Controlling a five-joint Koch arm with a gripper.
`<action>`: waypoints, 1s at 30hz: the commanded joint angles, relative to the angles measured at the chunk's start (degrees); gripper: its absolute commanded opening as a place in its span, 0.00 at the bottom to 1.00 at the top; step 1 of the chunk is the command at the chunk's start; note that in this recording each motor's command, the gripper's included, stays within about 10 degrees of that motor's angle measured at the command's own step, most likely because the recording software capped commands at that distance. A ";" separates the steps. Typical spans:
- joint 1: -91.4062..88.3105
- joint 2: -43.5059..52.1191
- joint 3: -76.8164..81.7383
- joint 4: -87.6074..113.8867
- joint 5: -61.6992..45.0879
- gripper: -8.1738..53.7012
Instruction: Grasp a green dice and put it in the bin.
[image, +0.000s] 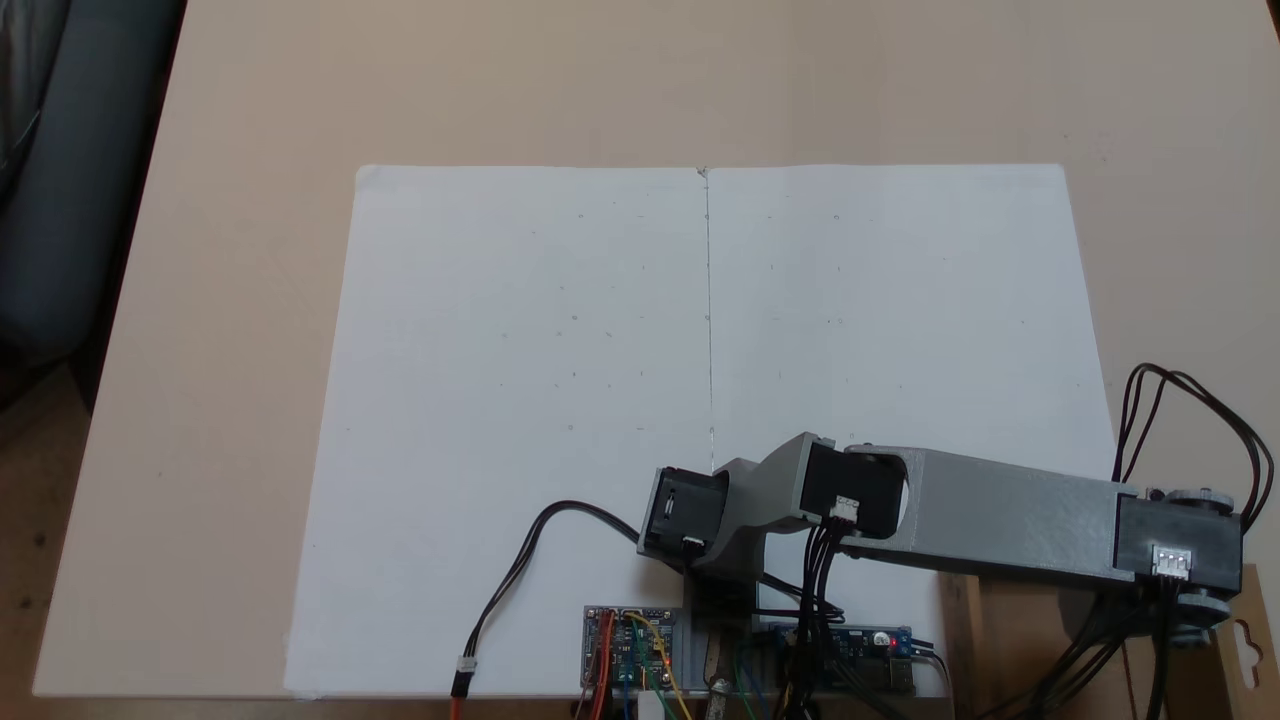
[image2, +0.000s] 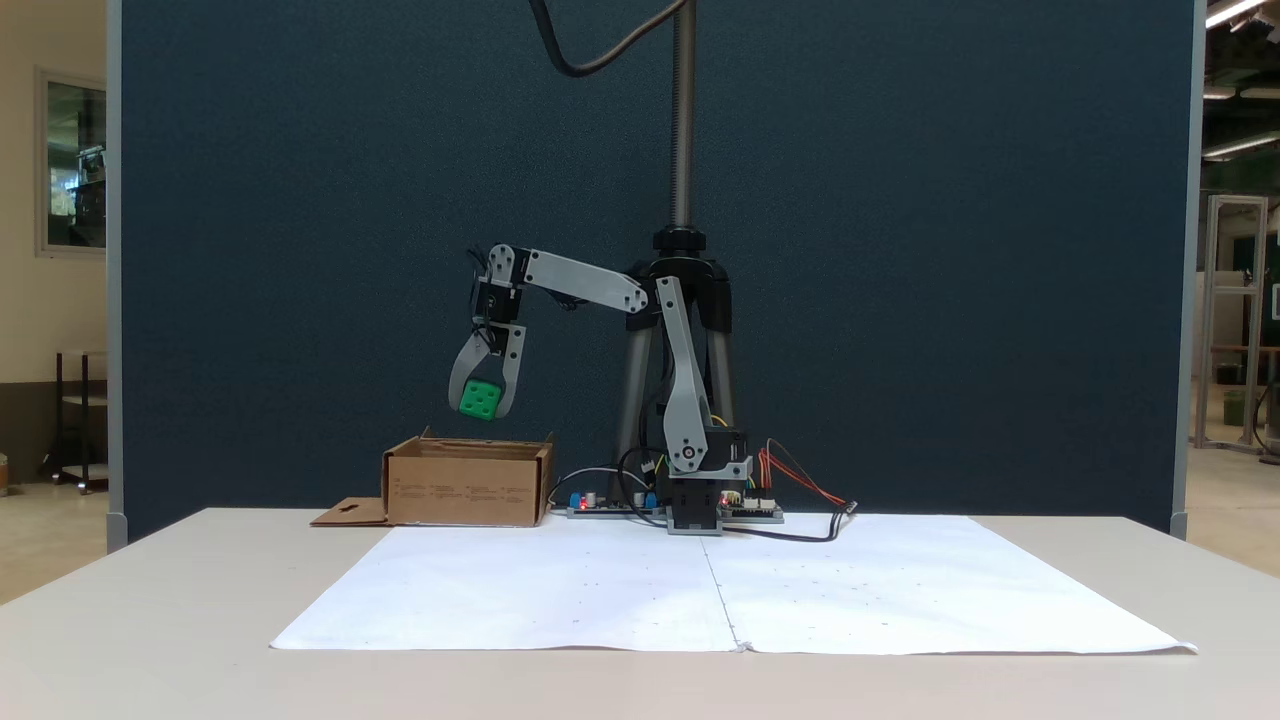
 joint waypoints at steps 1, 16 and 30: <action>1.49 0.70 0.35 -4.13 -6.33 0.32; 2.29 0.79 7.12 -3.34 -6.50 0.86; -10.02 5.98 3.60 -4.04 13.45 0.82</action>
